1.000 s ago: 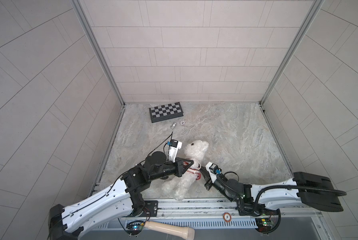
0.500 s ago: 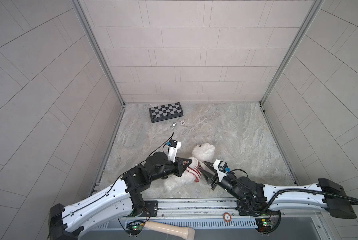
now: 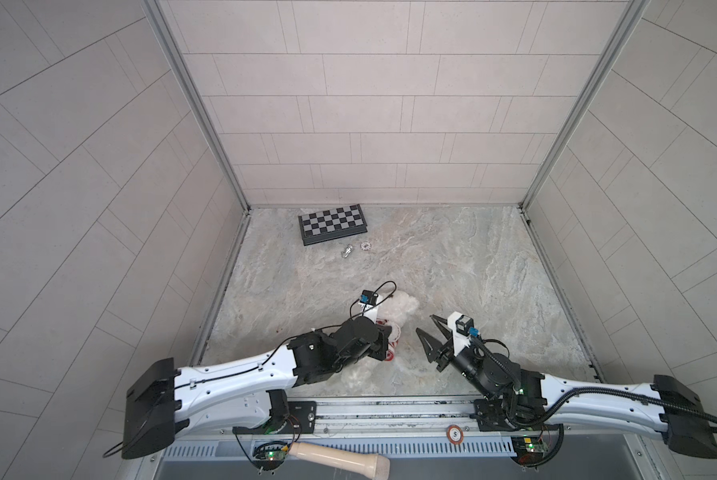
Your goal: Dress the teddy bear
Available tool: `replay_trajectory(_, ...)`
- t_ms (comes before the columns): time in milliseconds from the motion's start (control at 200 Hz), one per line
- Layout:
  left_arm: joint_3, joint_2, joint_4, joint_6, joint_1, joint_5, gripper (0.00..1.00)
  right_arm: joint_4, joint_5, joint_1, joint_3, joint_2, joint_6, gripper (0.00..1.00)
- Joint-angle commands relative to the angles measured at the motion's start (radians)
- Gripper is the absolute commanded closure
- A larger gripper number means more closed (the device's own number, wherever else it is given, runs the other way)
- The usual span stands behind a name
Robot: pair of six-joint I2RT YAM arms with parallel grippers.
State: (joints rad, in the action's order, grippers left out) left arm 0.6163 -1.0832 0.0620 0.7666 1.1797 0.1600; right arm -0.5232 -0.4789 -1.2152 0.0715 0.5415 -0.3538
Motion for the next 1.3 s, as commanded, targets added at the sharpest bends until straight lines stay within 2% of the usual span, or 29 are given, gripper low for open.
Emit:
replay_trajectory(0,-0.007,-0.052,-0.158,0.05,0.019,-0.037,0.67,0.243,-0.003,0.059,-0.028,-0.177,-0.156,0.37)
replay_trajectory(115,0.024,-0.05,-0.13,0.005,0.036,-0.077,0.5,0.501,0.07,0.116,-0.017,-0.376,-0.189,0.34)
replay_trajectory(160,0.033,-0.031,-0.104,-0.015,0.037,-0.093,0.5,0.577,0.108,0.13,0.004,-0.426,-0.182,0.29)
replay_trajectory(185,0.034,-0.015,-0.085,-0.026,0.036,-0.091,0.51,0.609,0.12,0.132,0.016,-0.443,-0.182,0.27)
replay_trajectory(295,0.031,0.049,0.02,-0.049,0.022,-0.041,0.68,0.698,0.152,0.135,0.066,-0.407,-0.181,0.23)
replay_trajectory(406,0.04,0.034,0.074,-0.043,-0.01,-0.046,0.67,0.681,0.206,0.136,0.106,-0.232,-0.188,0.21)
replay_trajectory(476,0.045,-0.009,0.058,-0.035,-0.012,-0.063,0.64,0.659,0.245,0.134,0.134,-0.106,-0.195,0.21)
replay_trajectory(606,0.07,-0.107,0.028,-0.031,-0.012,-0.104,0.64,0.614,0.321,0.135,0.163,0.045,-0.199,0.21)
replay_trajectory(841,0.053,-0.182,0.045,-0.028,-0.011,-0.11,0.74,0.495,0.394,0.135,0.107,0.078,-0.243,0.19)
replay_trajectory(1001,0.03,-0.194,0.064,-0.022,0.008,-0.084,0.79,0.505,0.43,0.134,0.098,0.104,-0.256,0.19)
replay_trajectory(1297,0.015,-0.197,0.059,-0.016,0.009,-0.076,0.86,0.559,0.419,0.133,0.089,0.099,-0.265,0.22)
